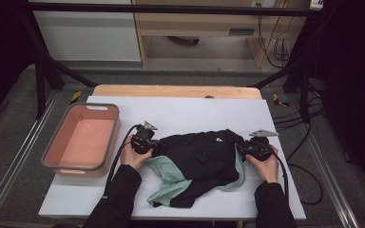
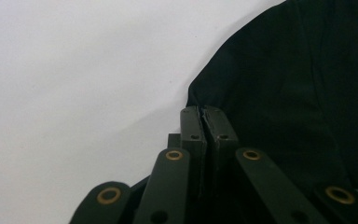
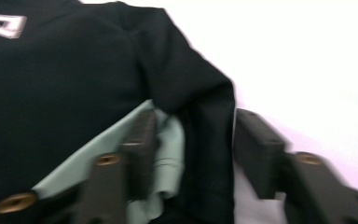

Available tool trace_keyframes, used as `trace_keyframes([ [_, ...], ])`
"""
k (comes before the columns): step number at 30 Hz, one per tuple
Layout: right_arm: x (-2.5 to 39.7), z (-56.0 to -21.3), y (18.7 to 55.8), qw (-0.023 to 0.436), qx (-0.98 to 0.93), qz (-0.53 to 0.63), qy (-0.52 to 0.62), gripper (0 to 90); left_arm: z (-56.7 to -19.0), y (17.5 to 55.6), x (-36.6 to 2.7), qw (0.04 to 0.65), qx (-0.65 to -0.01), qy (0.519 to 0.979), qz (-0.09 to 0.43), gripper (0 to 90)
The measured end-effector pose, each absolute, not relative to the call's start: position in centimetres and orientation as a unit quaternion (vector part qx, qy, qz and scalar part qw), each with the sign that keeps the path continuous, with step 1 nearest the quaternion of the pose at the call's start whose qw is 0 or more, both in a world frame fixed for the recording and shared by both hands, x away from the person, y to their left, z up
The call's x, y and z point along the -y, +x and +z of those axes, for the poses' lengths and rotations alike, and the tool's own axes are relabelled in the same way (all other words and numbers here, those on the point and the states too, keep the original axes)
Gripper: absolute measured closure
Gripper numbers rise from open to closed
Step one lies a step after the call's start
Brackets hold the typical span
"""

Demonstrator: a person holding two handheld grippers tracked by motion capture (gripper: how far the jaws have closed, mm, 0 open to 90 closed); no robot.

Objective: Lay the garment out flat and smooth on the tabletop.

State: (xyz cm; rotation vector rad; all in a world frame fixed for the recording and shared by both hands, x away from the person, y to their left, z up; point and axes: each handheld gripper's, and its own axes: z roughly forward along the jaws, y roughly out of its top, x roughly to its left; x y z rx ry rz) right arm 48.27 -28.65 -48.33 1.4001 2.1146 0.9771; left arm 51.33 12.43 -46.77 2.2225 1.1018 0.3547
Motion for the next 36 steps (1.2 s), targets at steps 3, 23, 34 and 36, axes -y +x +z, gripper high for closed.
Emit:
trace_keyframes([
  [3, 28.4, -47.9, 48.0, 0.193, -0.768, 0.347, 0.502, 78.6, -46.8, 51.2, -12.2, 0.308, -0.413, 0.845, 0.143, 86.4],
  [23, 30.7, -44.8, 47.2, 0.249, -0.746, 0.355, 0.505, 56.8, -44.4, 50.3, -14.0, 0.363, -0.415, 0.822, 0.141, 87.9],
  [34, 29.7, -47.5, 48.7, 0.190, -0.776, 0.329, 0.503, 88.4, -44.0, 50.3, -14.0, 0.367, -0.420, 0.818, 0.142, 88.1],
  [36, 29.6, -47.3, 48.7, 0.193, -0.775, 0.327, 0.506, 89.1, -43.3, 50.3, -14.1, 0.374, -0.418, 0.815, 0.149, 88.2],
])
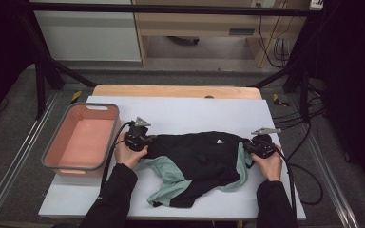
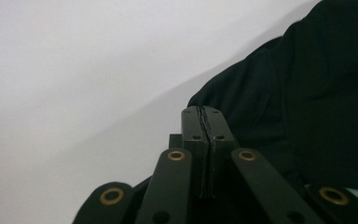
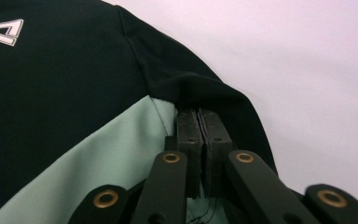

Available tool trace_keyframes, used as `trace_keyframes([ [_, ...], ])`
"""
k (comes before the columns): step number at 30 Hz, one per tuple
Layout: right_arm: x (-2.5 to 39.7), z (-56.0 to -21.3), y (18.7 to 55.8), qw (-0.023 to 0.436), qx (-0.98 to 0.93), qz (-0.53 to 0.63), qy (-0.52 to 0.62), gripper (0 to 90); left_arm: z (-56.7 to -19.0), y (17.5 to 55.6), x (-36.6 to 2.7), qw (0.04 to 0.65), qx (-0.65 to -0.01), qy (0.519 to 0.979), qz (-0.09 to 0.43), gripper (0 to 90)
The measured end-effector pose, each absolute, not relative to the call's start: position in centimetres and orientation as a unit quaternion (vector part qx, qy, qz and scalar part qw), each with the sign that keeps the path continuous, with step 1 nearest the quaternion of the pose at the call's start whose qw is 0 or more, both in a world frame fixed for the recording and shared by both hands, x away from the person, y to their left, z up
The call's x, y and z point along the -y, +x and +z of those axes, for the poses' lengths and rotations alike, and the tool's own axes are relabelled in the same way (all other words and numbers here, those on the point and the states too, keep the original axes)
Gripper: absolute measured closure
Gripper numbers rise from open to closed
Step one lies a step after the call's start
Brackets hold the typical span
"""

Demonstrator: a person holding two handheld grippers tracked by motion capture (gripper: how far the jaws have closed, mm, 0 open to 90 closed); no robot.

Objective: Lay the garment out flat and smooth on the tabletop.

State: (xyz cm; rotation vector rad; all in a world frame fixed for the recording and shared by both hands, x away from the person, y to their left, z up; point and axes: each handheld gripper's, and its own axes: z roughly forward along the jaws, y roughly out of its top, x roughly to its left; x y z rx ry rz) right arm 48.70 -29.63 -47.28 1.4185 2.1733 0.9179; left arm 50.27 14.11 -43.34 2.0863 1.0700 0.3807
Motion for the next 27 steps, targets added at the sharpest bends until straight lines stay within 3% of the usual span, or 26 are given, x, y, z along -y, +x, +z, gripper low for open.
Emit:
trace_keyframes([
  [6, 30.2, -44.7, 49.2, 0.234, -0.733, 0.365, 0.524, 89.6, -39.6, 50.9, -14.4, 0.391, -0.419, 0.799, 0.181, 88.3],
  [8, 30.0, -42.9, 49.8, 0.269, -0.709, 0.388, 0.523, 89.7, -37.9, 51.6, -14.5, 0.396, -0.420, 0.794, 0.193, 88.4],
  [14, 29.2, -39.7, 51.1, 0.347, -0.648, 0.441, 0.516, 88.0, -33.1, 53.8, -15.2, 0.448, -0.454, 0.732, 0.241, 86.7],
  [15, 29.0, -39.5, 51.5, 0.346, -0.647, 0.442, 0.515, 83.8, -33.2, 53.9, -15.1, 0.448, -0.466, 0.725, 0.237, 81.5],
  [17, 28.3, -39.8, 51.9, 0.343, -0.661, 0.430, 0.511, 73.4, -33.9, 53.8, -14.8, 0.439, -0.468, 0.737, 0.215, 59.5],
  [21, 27.2, -41.4, 50.9, 0.303, -0.692, 0.429, 0.495, 57.8, -36.4, 52.8, -14.4, 0.431, -0.461, 0.753, 0.187, 41.5],
  [27, 26.5, -42.4, 49.3, 0.267, -0.710, 0.441, 0.480, 44.2, -38.6, 51.5, -13.9, 0.414, -0.443, 0.781, 0.147, 26.0],
])
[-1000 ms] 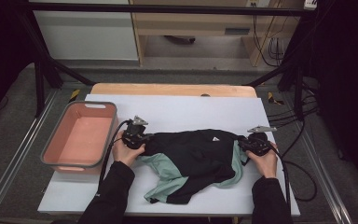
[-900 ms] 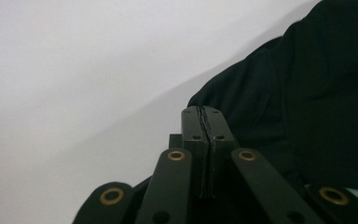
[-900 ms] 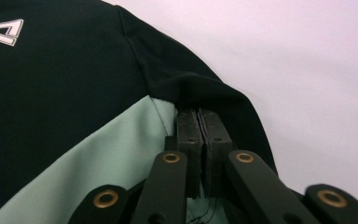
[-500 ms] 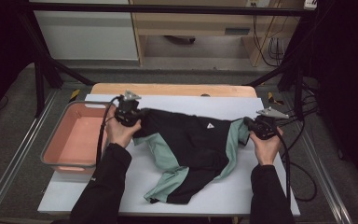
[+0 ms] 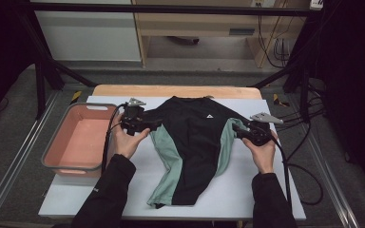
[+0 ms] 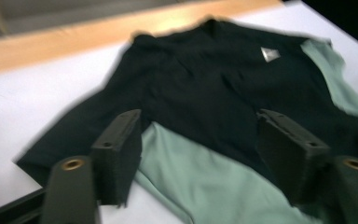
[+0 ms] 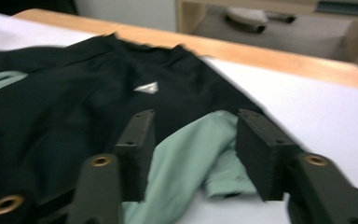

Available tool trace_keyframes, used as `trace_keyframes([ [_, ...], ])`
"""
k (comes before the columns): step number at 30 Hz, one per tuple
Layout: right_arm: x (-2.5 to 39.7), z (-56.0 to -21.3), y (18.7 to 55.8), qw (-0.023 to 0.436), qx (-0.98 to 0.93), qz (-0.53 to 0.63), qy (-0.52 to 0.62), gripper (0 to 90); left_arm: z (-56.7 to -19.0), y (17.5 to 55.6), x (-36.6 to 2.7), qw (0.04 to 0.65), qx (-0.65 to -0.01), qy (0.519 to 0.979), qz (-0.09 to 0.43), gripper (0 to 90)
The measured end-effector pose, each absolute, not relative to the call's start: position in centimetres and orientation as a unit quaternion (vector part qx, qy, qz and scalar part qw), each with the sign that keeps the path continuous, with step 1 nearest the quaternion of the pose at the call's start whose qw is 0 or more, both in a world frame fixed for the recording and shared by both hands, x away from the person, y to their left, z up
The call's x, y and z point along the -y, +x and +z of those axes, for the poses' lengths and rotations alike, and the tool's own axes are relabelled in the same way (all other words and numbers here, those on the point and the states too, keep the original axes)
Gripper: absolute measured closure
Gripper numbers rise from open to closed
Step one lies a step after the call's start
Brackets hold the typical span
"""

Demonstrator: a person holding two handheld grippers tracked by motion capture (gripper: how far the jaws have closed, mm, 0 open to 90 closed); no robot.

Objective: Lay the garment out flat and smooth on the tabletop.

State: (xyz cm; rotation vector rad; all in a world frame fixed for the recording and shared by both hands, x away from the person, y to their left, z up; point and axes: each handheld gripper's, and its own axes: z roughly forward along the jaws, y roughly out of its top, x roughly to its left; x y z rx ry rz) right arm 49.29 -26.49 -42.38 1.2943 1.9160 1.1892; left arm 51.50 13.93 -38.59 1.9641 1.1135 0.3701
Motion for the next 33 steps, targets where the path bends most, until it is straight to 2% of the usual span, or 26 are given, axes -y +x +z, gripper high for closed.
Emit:
trace_keyframes([
  [6, 25.9, -43.0, 47.5, 0.226, -0.724, 0.451, 0.470, 33.2, -40.1, 49.7, -13.7, 0.419, -0.427, 0.791, 0.124, 19.5],
  [19, 25.5, -44.6, 44.4, 0.186, -0.746, 0.440, 0.464, 33.5, -42.6, 46.4, -11.5, 0.393, -0.396, 0.821, 0.122, 17.8],
  [28, 25.3, -46.4, 42.8, 0.169, -0.762, 0.416, 0.468, 42.3, -45.7, 45.2, -10.4, 0.370, -0.394, 0.834, 0.107, 32.1],
  [30, 25.2, -46.8, 42.8, 0.164, -0.766, 0.407, 0.470, 43.9, -46.4, 45.2, -10.3, 0.369, -0.400, 0.833, 0.098, 38.3],
  [33, 24.7, -47.3, 42.9, 0.155, -0.771, 0.399, 0.471, 46.1, -46.9, 45.2, -10.2, 0.371, -0.402, 0.832, 0.095, 43.0],
])
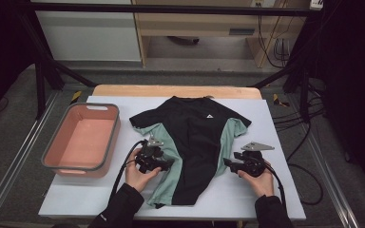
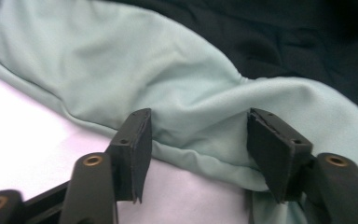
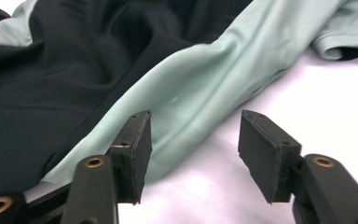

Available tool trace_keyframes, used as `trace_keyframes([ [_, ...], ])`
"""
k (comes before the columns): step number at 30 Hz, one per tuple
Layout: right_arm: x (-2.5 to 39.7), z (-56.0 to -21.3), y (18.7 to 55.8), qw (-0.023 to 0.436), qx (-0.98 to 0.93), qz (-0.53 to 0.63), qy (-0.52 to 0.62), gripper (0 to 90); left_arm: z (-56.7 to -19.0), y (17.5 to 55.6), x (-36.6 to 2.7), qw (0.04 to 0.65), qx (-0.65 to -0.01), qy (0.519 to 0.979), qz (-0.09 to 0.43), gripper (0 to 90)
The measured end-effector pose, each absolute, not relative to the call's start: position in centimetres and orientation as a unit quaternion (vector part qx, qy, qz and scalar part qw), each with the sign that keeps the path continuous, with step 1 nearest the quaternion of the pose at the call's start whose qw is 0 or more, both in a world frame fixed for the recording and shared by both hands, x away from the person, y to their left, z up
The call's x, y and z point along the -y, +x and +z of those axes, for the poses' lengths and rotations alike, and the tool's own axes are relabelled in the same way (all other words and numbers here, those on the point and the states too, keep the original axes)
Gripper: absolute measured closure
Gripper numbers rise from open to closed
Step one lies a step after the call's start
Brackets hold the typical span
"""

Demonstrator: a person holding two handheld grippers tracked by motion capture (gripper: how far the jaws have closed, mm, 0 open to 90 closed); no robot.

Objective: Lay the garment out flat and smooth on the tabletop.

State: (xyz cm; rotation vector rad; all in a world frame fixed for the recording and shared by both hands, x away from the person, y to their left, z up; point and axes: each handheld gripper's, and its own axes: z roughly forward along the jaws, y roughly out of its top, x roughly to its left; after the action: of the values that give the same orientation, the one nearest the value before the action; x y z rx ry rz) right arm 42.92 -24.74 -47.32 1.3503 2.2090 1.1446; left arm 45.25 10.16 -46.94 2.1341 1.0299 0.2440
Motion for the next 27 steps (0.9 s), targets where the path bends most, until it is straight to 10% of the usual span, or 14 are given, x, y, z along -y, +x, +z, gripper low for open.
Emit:
trace_keyframes([
  [17, 23.2, -48.1, 42.7, 0.142, -0.784, 0.383, 0.467, 87.3, -47.0, 44.8, -9.2, 0.329, -0.401, 0.844, 0.136, 83.8],
  [27, 26.1, -44.9, 42.4, 0.151, -0.752, 0.424, 0.481, 89.8, -45.1, 44.9, -11.8, 0.376, -0.405, 0.826, 0.114, 89.7],
])
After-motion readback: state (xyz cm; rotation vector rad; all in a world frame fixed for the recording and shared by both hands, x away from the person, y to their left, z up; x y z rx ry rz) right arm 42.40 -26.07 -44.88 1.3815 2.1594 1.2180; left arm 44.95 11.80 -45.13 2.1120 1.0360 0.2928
